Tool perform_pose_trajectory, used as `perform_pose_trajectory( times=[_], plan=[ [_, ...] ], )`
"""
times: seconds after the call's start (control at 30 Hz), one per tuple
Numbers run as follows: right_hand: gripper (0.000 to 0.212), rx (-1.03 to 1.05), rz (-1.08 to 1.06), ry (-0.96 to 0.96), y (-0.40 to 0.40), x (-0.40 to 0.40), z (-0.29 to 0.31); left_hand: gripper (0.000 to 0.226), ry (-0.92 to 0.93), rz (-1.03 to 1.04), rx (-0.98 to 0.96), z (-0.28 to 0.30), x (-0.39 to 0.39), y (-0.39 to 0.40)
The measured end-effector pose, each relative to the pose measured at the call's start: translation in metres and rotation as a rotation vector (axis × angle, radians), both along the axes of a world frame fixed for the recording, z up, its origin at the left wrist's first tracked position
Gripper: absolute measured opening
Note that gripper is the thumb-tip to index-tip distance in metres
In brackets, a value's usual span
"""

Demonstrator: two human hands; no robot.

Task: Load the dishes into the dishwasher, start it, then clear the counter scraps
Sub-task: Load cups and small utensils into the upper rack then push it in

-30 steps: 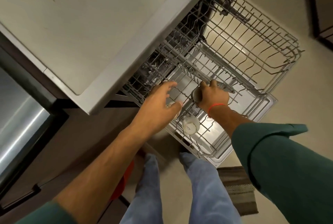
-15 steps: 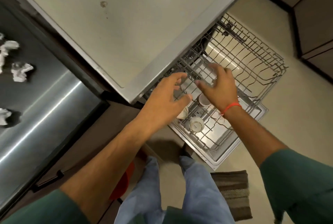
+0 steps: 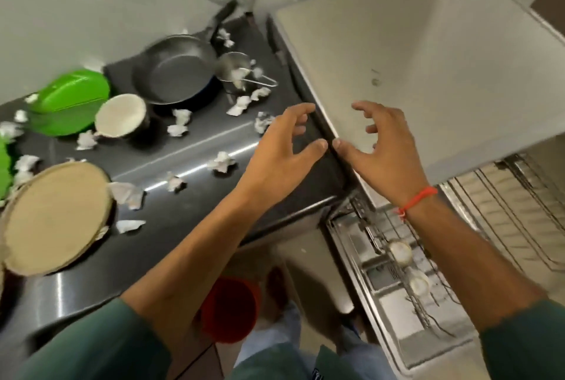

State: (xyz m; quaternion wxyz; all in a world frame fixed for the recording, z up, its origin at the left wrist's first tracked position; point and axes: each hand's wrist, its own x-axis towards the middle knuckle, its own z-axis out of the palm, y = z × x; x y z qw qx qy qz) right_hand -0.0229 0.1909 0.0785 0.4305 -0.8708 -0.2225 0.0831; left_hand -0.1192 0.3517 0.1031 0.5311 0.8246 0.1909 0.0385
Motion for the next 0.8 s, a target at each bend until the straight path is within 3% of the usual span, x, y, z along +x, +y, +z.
perform_pose_trajectory(
  times=[0.13,0.27,0.37,0.5,0.57,0.7,0.8],
  plan=[
    [0.063,-0.044,0.145,-0.109,0.082,0.007,0.012,0.051,-0.057,0.151,-0.003,0.006,-0.031,0.063],
    [0.074,-0.213,0.236,-0.075,0.158,0.027,0.010,0.052,-0.042,0.226,-0.027,0.001,-0.059,0.101],
    [0.082,-0.389,0.233,-0.054,0.200,0.043,0.005,0.054,-0.035,0.253,-0.034,-0.005,-0.072,0.116],
    [0.070,-0.491,0.162,0.024,0.230,0.053,0.003,0.052,-0.036,0.274,-0.063,-0.011,-0.079,0.128],
    [0.057,-0.442,0.044,0.176,0.236,0.058,-0.002,0.052,-0.039,0.280,-0.070,-0.013,-0.080,0.132],
    [0.020,-0.151,-0.203,0.629,0.239,0.062,-0.015,0.052,-0.044,0.272,-0.092,-0.019,-0.080,0.135],
    [0.017,0.052,-0.233,0.763,0.237,0.059,-0.015,0.052,-0.047,0.247,-0.091,-0.022,-0.078,0.133]
  ],
)
